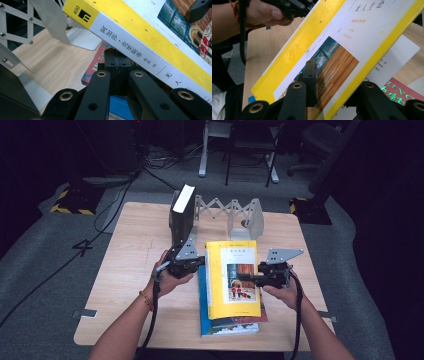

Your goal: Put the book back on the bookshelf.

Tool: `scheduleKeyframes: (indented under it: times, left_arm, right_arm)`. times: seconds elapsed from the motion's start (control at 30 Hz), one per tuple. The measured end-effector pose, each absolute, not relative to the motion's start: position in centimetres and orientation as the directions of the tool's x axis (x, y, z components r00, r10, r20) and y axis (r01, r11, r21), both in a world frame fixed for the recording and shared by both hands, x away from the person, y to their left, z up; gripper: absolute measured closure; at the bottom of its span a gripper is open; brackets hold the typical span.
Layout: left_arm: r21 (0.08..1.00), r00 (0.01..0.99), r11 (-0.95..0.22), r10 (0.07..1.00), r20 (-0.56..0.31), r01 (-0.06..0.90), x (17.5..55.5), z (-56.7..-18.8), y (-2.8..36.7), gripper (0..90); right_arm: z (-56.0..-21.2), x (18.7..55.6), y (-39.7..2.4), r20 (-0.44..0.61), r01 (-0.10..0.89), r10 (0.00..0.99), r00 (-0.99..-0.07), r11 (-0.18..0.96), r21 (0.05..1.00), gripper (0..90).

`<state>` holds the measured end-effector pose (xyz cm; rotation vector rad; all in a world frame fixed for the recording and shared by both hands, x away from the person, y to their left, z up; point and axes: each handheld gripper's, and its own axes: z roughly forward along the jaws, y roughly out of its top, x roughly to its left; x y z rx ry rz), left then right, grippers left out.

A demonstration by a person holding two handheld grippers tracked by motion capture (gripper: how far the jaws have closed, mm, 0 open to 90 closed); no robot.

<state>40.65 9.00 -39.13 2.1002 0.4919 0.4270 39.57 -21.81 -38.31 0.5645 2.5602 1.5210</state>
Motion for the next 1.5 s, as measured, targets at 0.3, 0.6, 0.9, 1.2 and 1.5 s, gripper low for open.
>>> scheduleKeyframes:
  times: [0.3, 0.6, 0.9, 1.2, 1.5]
  left_arm:
    - [0.844, 0.846, -0.501, 0.521, 0.117, 0.192, 42.1, -37.7, 9.4, 89.9]
    - [0.866, 0.829, -0.469, 0.544, 0.127, 0.175, 42.6, -36.0, 9.7, 89.9]
    - [0.889, 0.836, -0.438, 0.531, 0.136, 0.134, 40.6, -35.6, 9.3, 89.8]
    - [0.906, 0.852, -0.404, 0.512, 0.110, 0.126, 38.6, -35.3, 8.8, 87.1]
    - [0.906, 0.863, -0.405, 0.494, 0.103, 0.124, 37.1, -36.2, 8.4, 85.7]
  right_arm:
    - [-36.5, 40.8, -21.0, 0.070, 0.268, 0.412, -0.908, 0.444, 0.855, 77.6]
    - [-35.9, 41.0, -20.2, -0.011, 0.191, 0.435, -0.900, 0.418, 0.888, 82.4]
    - [-36.6, 38.2, -21.2, -0.103, 0.072, 0.421, -0.901, 0.380, 0.922, 84.1]
    - [-37.6, 35.6, -22.6, -0.129, 0.020, 0.420, -0.898, 0.333, 0.943, 84.6]
    - [-38.1, 34.5, -23.2, -0.137, 0.011, 0.421, -0.897, 0.329, 0.944, 84.7]
